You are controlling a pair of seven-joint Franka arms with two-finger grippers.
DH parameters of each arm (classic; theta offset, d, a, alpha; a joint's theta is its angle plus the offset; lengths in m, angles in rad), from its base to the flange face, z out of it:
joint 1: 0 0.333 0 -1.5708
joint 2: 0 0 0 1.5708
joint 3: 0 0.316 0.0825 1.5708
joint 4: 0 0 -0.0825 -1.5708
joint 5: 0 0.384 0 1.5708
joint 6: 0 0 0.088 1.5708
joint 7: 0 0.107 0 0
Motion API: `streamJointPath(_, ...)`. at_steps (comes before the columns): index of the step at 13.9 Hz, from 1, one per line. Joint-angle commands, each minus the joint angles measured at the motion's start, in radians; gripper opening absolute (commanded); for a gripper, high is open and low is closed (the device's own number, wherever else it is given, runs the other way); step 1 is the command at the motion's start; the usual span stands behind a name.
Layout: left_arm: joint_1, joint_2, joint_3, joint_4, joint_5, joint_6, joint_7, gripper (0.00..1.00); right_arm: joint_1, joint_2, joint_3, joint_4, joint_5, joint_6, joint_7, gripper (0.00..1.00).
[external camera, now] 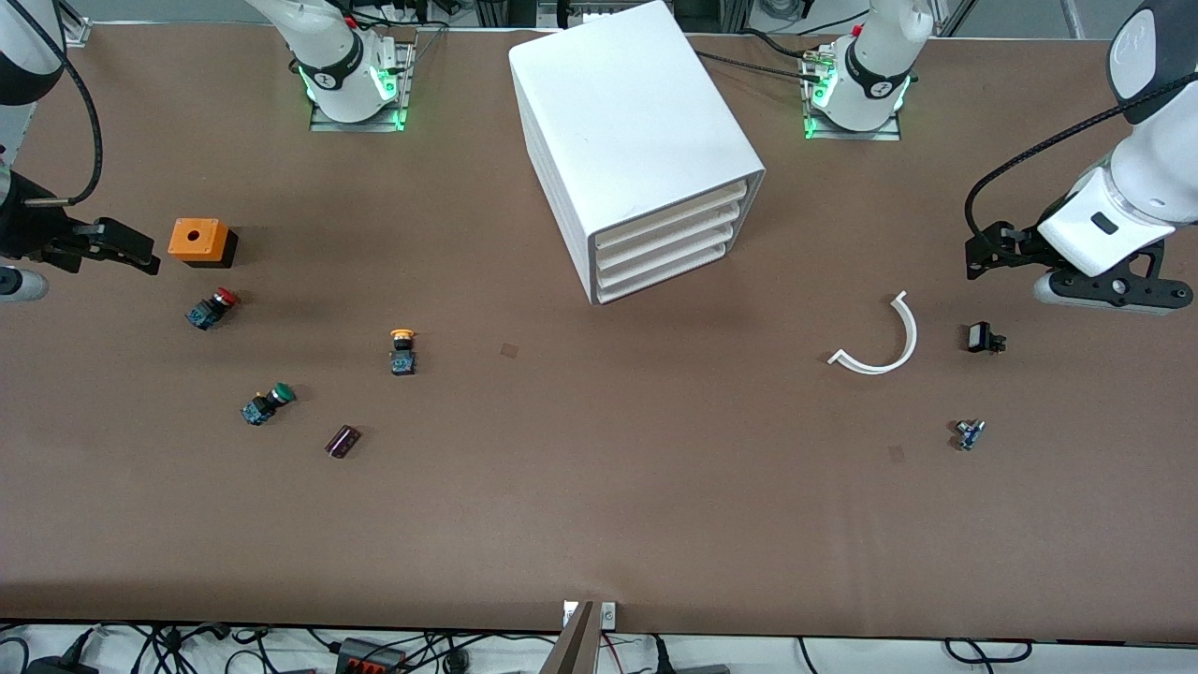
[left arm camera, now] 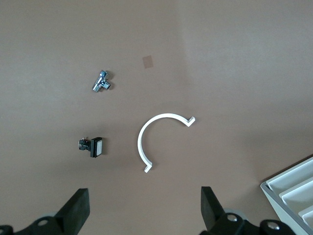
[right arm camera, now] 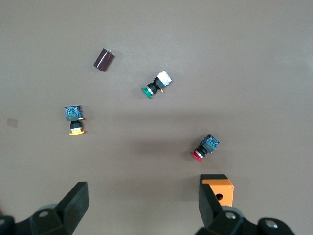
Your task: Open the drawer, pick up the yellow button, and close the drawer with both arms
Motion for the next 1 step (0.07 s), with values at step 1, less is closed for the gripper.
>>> streamJointPath(1, 0.000, -0.015, -0.003, -0.004, -0.011, -0.011, -0.005, 1.00, -0.019, -0.028, 0.021, -0.025, -0.015, 0.004, -0.018, 1.00)
